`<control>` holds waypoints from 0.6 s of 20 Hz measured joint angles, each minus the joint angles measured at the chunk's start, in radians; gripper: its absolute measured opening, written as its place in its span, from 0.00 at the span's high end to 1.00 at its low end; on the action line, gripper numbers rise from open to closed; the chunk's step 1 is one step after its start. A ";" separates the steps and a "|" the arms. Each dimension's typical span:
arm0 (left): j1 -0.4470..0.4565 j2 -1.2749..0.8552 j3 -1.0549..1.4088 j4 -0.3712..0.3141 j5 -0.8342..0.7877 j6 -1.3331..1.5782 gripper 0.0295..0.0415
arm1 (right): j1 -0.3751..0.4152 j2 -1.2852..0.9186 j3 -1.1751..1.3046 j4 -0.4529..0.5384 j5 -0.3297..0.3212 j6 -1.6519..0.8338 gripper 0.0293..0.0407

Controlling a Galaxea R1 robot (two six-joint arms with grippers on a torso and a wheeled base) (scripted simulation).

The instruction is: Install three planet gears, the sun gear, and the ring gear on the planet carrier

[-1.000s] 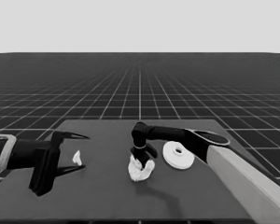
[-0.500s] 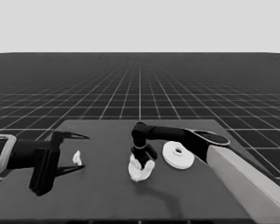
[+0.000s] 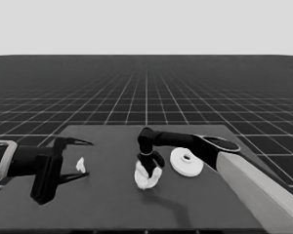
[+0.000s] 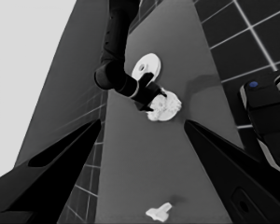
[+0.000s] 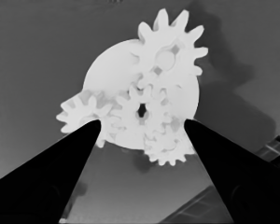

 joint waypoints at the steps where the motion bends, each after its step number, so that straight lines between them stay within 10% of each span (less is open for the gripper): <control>1: 0.000 0.000 0.000 0.000 0.000 0.000 0.25 | 0.000 0.000 0.000 0.000 0.000 0.000 0.19; 4: 0.000 0.000 0.000 0.000 0.000 0.000 0.25 | 0.000 0.000 0.000 0.000 0.000 0.000 0.19; 7: 0.000 0.000 0.000 0.000 0.000 0.000 0.25 | 0.108 -0.015 0.066 0.086 -0.041 -0.787 0.17; 12: 0.000 0.000 0.000 0.000 0.000 0.000 0.25 | 0.134 -0.017 0.074 0.112 -0.041 -0.987 0.19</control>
